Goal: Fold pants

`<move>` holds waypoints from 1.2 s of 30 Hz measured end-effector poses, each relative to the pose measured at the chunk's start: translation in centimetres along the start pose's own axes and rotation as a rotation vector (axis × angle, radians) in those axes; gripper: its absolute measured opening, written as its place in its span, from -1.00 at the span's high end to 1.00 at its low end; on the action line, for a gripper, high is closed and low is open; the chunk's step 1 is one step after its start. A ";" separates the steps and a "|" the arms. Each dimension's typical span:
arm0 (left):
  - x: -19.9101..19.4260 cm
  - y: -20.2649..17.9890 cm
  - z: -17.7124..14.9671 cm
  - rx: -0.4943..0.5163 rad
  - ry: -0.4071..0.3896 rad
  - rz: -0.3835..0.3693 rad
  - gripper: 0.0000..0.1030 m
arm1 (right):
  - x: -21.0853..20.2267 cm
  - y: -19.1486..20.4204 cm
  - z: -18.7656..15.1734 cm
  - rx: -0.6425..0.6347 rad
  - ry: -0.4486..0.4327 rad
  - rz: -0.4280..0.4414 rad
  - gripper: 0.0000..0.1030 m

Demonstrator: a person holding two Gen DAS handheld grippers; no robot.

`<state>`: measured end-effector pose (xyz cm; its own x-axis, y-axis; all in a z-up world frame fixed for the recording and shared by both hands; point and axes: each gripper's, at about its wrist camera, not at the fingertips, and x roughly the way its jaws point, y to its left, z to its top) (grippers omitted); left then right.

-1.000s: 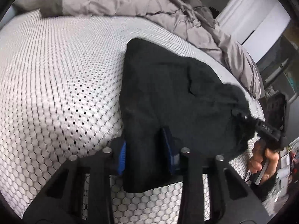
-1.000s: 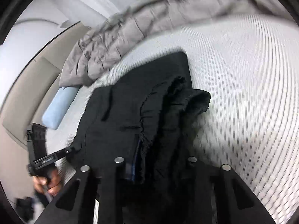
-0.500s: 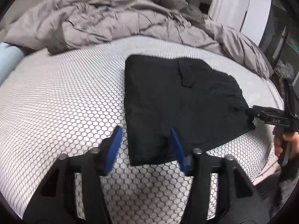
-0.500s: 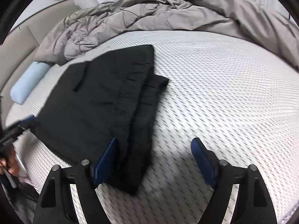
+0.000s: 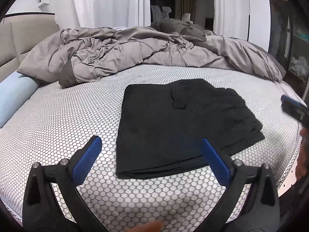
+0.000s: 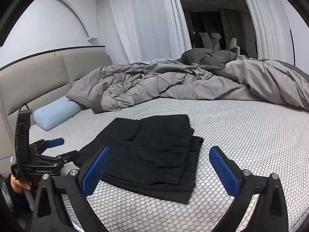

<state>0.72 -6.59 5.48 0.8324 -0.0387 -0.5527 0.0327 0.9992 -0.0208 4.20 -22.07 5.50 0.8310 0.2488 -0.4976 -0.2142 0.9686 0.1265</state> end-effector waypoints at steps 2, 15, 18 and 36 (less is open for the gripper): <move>-0.1 -0.5 0.0 0.008 -0.006 0.005 -0.98 | 0.1 0.2 0.0 -0.008 0.010 0.004 -1.00; 1.0 -1.7 -0.2 0.040 -0.014 0.014 -0.98 | 0.4 -0.2 -0.4 0.030 0.018 0.022 -1.00; 1.4 -1.3 -0.2 0.033 -0.008 0.008 -0.98 | 0.5 0.2 -0.5 0.012 0.018 0.024 -1.00; 1.7 -0.2 -0.1 0.026 -0.011 0.011 -0.98 | 1.7 1.8 -1.3 -0.058 0.052 0.022 -1.00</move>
<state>2.11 -6.89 4.44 0.8387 -0.0283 -0.5439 0.0379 0.9993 0.0065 4.59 -19.92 3.76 0.7980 0.2685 -0.5395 -0.2629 0.9607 0.0892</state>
